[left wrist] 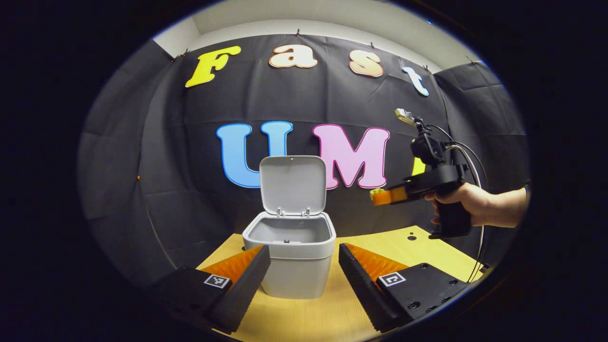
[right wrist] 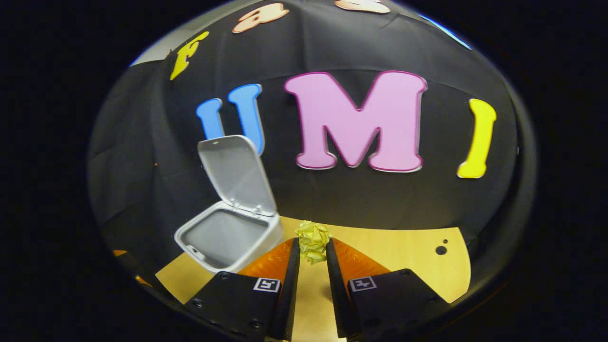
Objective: Press the lid of the desktop garbage bin to open it, pick up the crumpled paper on the desktop and throw it into the bin, then pick up the pop can on the desktop and drop it into the bin, and finally close the garbage bin lid.
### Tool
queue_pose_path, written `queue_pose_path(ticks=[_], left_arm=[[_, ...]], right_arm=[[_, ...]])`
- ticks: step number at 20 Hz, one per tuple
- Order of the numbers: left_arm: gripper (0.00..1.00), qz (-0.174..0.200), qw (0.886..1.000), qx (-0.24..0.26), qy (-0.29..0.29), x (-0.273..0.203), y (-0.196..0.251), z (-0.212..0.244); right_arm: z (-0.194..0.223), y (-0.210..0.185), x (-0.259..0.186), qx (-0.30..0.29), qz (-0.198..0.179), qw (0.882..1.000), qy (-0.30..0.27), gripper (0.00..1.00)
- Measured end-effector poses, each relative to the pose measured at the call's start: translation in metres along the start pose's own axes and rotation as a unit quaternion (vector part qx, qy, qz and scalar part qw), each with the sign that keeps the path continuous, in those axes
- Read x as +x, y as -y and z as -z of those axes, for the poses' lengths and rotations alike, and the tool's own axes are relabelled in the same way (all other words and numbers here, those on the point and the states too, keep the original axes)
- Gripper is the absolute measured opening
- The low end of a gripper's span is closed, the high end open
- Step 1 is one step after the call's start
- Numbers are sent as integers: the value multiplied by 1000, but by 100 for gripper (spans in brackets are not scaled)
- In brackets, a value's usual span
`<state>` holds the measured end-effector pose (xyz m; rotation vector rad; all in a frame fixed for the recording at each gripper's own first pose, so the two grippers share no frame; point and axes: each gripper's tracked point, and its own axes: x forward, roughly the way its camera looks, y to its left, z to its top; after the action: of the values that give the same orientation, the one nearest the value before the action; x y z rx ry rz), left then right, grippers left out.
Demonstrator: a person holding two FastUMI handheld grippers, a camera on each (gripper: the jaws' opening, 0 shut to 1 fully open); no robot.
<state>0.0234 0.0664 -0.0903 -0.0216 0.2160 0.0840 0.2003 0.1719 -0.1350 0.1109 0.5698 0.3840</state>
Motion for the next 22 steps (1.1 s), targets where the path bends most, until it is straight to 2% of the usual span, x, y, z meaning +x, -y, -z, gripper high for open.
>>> queue_pose_path(ticks=[4,7,8,9,11,12,13,16,17,18,22], left_arm=[[97,-24,1000,-18,-9,-12,-24,11],[97,-41,998,-34,-17,-22,-38,21],[97,-46,998,-34,-20,-25,-42,26],[97,-51,998,-32,-23,-27,-45,28],[97,-55,998,-27,-28,-30,-49,34],[97,-56,998,-24,-29,-31,-50,36],[97,-56,998,-22,-30,-31,-51,38],[98,-48,998,-25,-34,-26,-43,47],[97,-39,998,-28,-35,-22,-36,52],[98,-30,998,-29,-40,-18,-27,59],[98,9,998,-3,-65,10,15,97]], right_arm=[[5,-59,24,-9,-51,999,-14,37],[27,-106,40,-28,-80,996,-29,37],[30,-114,43,-33,-84,995,-33,22],[35,-121,47,-38,-88,995,-38,22],[44,-131,52,-45,-97,993,-46,55],[44,-134,54,-47,-101,993,-45,30],[47,-135,55,-51,-104,992,-45,49],[41,-123,51,-53,-94,994,-32,77],[35,-113,44,-51,-88,995,-17,97],[25,-100,37,-49,-74,996,2,100],[-15,-15,-4,-45,1,995,94,98]])
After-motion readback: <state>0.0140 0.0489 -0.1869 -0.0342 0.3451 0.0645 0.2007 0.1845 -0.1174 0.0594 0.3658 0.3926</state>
